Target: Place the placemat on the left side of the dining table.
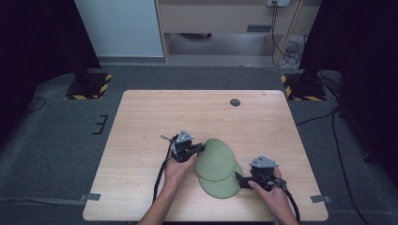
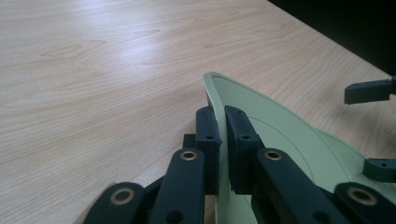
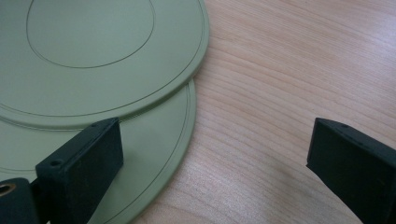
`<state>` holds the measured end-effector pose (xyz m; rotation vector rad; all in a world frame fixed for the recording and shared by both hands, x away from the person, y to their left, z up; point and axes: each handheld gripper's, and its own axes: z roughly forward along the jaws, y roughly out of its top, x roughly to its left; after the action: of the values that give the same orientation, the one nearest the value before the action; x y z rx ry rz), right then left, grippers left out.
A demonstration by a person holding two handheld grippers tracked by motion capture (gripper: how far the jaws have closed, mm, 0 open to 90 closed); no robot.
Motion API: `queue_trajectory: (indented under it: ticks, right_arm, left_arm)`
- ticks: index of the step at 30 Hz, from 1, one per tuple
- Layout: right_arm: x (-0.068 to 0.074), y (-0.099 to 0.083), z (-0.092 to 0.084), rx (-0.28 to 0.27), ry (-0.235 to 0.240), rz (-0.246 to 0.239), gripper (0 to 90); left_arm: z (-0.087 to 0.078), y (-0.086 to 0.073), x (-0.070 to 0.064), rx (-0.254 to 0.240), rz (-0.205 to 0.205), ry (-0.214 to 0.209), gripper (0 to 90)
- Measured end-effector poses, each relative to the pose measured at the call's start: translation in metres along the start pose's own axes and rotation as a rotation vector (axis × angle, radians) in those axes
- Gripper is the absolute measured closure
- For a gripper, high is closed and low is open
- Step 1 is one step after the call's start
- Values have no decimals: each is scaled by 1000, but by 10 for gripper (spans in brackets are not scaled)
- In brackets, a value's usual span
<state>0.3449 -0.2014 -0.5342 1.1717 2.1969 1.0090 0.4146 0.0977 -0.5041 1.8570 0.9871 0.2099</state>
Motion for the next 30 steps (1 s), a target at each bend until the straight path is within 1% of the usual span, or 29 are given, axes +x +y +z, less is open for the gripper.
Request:
queue_trajectory:
  ticks: [3,4,8,10,14,18,22,23,30]
  right_arm:
    - [0,0,0,0,1,0,39]
    - [0,0,0,0,1,0,39]
    - [0,0,0,1,1,0,39]
    - [0,0,0,1,2,-1,39]
    - [0,0,0,1,2,1,39]
    - [-1,0,0,4,4,4,38]
    - [-2,0,0,5,2,6,39]
    - [-3,0,0,5,-1,7,40]
    - [-7,1,-3,-3,-3,27,42]
  left_arm:
    - [0,0,2,1,-8,-9,830]
    - [0,0,4,17,-5,-12,819]
    - [0,-1,6,25,-16,-17,778]
    - [0,-1,8,46,-17,-27,773]
    - [-1,-1,10,57,-19,-39,808]
    - [-2,1,9,44,-35,-51,844]
    - [-3,5,7,39,-31,-56,851]
    - [-5,8,5,46,-19,-58,851]
    - [-8,21,-2,45,6,-62,853]
